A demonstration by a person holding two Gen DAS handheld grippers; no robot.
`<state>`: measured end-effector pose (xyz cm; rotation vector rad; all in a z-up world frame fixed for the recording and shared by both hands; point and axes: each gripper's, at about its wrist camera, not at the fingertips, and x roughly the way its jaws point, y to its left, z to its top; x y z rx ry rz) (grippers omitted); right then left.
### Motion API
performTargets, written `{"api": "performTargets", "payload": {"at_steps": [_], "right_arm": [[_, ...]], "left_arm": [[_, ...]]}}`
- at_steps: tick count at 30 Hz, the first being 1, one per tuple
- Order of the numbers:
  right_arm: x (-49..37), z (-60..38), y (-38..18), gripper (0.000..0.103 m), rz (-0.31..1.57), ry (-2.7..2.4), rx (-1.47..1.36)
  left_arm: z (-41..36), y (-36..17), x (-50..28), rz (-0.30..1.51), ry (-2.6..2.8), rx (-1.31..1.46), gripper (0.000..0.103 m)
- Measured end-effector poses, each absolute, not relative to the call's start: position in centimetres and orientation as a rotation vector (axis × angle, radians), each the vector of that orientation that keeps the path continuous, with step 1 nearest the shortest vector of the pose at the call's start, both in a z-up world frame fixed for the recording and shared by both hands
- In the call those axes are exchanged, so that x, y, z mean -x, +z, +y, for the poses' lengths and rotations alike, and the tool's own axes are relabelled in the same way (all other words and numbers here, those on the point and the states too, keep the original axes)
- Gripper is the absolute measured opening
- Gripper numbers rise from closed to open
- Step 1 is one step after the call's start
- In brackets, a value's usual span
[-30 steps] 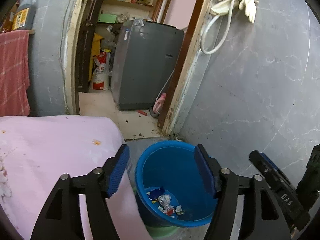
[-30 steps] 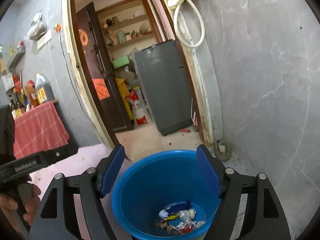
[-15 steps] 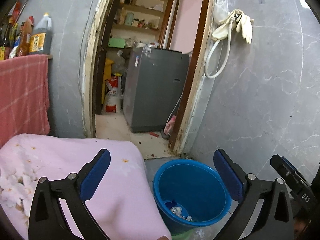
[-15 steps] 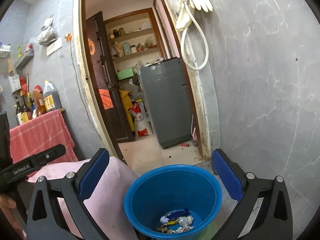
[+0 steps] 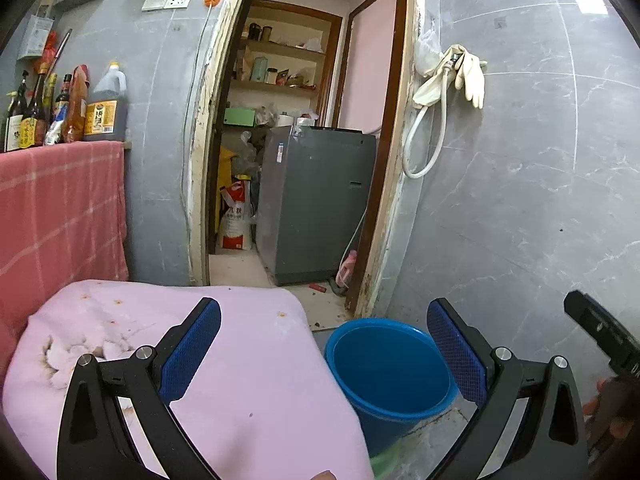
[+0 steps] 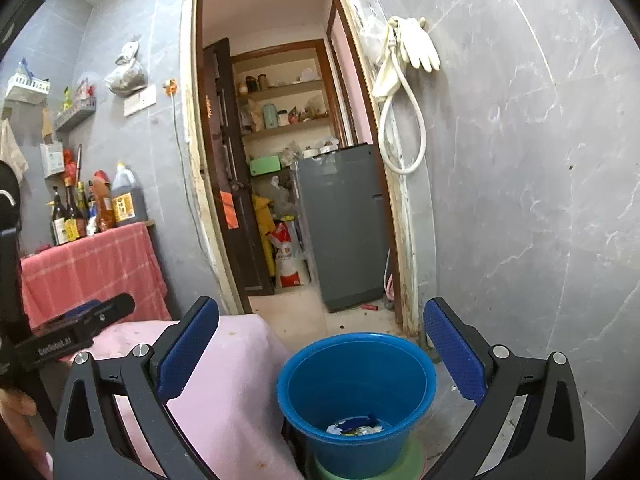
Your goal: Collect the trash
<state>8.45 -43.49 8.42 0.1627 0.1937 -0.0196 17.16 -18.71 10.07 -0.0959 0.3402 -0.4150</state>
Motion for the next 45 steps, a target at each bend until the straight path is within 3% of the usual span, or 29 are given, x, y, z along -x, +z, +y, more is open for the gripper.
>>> {"api": "performTargets", "payload": {"at_steps": [10, 28, 45], "right_arm": [[-4.5, -41.0, 8.9, 0.103, 0.161, -0.024, -0.118], [1.2, -36.2, 3.7, 0.103, 0.220, -0.071, -0.036], [2.4, -34.9, -0.5, 0.103, 0.237, -0.098, -0.030]], "left_arm": [[-16.8, 9.7, -13.0, 0.332, -0.423, 0.094, 0.101], [-13.0, 3.9, -4.6, 0.355, -0.329, 0.041, 0.101], [-10.4, -0.7, -2.3, 0.372, -0.243, 0.055, 0.101]]}}
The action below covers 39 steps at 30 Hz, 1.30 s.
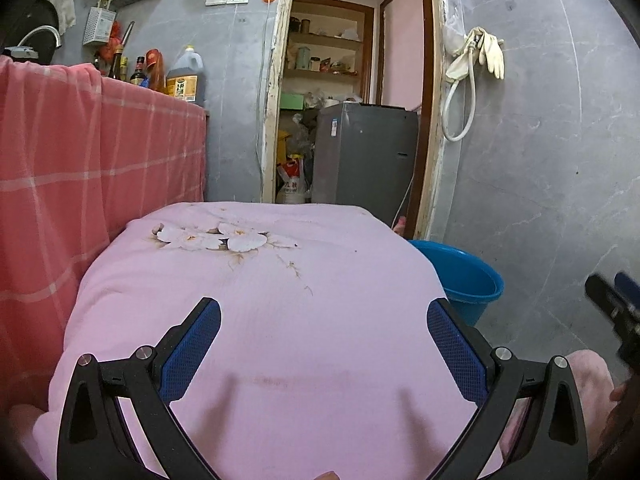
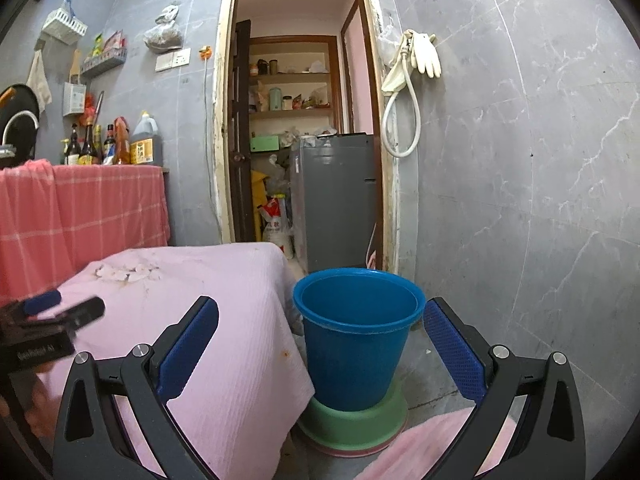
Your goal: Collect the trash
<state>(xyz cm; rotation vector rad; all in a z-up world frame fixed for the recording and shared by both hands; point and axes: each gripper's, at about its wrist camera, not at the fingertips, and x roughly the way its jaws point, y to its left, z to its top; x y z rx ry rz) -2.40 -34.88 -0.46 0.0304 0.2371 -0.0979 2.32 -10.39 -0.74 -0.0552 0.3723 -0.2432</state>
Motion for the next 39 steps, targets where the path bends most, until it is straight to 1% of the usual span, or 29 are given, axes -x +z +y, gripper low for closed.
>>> {"api": "performTargets", "payload": {"at_steps": [10, 39], "right_arm": [[2.5, -35.2, -1.1, 0.103, 0.244, -0.109, -0.031], [2.6, -35.8, -1.4, 0.103, 0.249, -0.119, -0.038]], "left_arm": [[-10.5, -2.0, -1.7, 0.347, -0.235, 0.041, 0.101], [-10.6, -2.1, -1.9, 0.342, -0.235, 0.042, 0.101]]}}
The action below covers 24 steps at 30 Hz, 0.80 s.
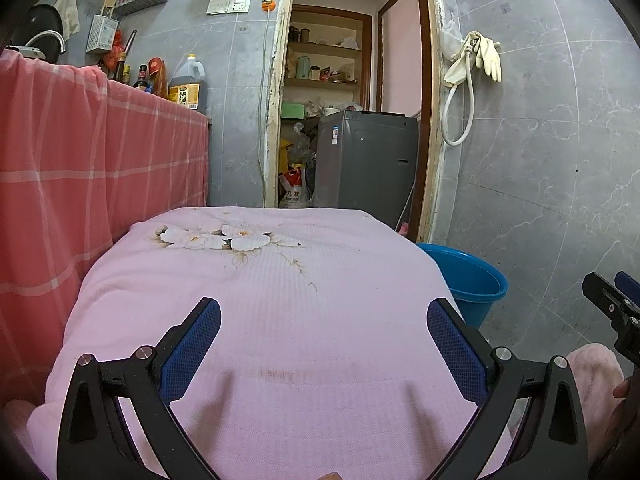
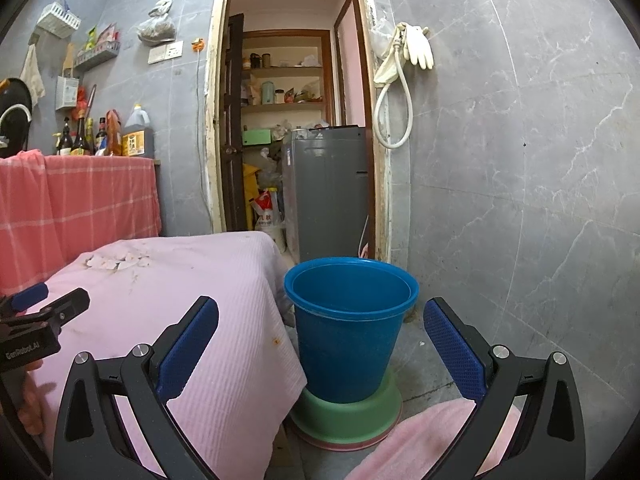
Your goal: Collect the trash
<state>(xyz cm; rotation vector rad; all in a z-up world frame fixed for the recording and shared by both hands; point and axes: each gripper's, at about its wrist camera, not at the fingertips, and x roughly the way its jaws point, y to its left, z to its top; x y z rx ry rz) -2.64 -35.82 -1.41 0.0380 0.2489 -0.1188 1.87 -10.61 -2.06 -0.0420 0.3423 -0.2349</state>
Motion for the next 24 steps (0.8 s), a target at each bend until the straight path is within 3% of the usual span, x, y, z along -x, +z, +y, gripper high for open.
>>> {"api": "performTargets", "payload": {"at_steps": [24], "right_arm": [[2.79, -36.15, -1.36, 0.103, 0.241, -0.120, -0.041]], "left_arm": [[-10.37, -2.13, -1.79, 0.341, -0.234, 0.045, 0.101]]}}
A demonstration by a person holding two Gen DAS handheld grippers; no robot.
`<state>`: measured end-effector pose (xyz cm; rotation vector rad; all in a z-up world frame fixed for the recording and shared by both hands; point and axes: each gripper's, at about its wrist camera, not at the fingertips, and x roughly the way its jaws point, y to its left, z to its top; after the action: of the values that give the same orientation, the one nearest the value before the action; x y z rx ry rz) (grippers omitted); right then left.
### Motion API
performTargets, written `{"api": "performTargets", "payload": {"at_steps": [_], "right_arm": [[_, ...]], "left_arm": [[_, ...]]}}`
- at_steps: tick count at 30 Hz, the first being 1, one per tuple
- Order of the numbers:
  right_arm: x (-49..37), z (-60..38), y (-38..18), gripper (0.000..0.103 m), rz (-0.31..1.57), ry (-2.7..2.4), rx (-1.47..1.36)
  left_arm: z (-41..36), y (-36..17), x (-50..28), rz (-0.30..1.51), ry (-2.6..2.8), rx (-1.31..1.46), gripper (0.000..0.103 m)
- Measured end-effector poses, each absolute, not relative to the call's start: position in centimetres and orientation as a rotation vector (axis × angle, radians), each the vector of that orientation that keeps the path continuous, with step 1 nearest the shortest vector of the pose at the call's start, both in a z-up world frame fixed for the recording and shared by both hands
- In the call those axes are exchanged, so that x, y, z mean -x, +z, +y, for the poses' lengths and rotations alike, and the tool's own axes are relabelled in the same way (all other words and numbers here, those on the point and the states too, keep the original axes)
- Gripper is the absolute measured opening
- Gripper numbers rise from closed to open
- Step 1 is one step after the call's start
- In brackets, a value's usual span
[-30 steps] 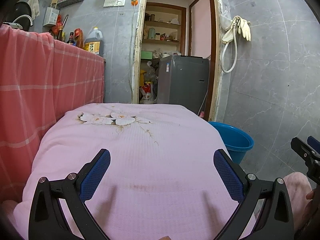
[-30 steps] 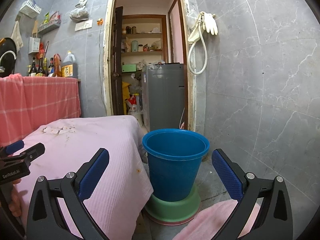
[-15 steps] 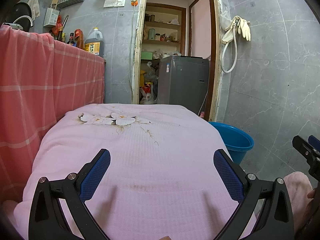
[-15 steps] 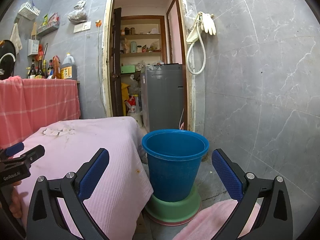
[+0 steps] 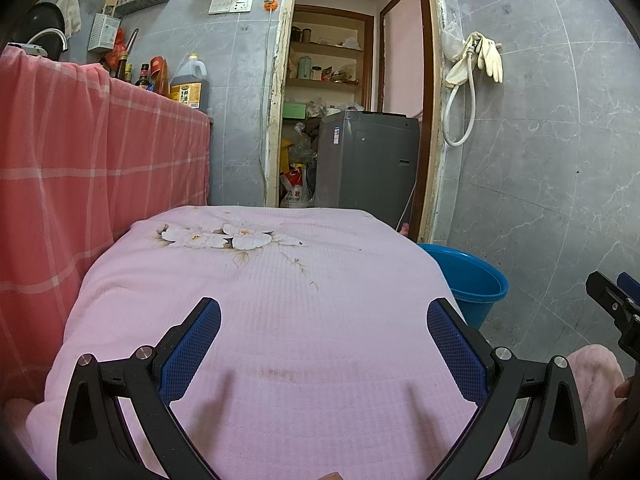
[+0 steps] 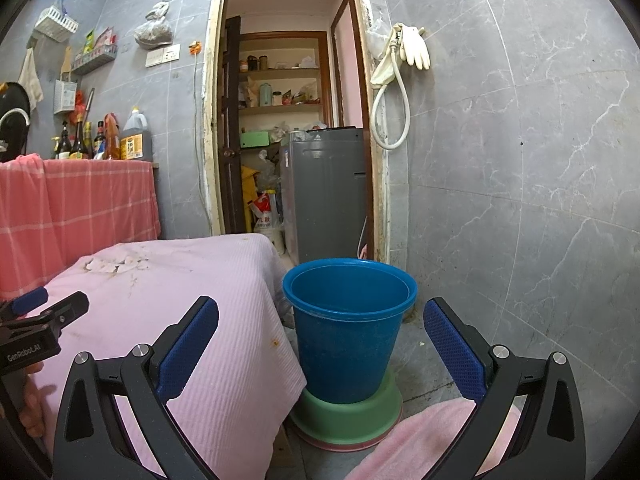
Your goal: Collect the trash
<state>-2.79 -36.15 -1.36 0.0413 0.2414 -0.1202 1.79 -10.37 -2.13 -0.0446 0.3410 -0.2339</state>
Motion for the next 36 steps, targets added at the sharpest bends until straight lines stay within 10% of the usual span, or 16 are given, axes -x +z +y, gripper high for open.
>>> {"api": "performTargets", "payload": {"at_steps": [36], "right_arm": [[2.82, -36.21, -1.40, 0.103, 0.240, -0.121, -0.043]], "left_arm": [[-10.06, -2.34, -1.90, 0.338, -0.234, 0.042, 0.101]]}}
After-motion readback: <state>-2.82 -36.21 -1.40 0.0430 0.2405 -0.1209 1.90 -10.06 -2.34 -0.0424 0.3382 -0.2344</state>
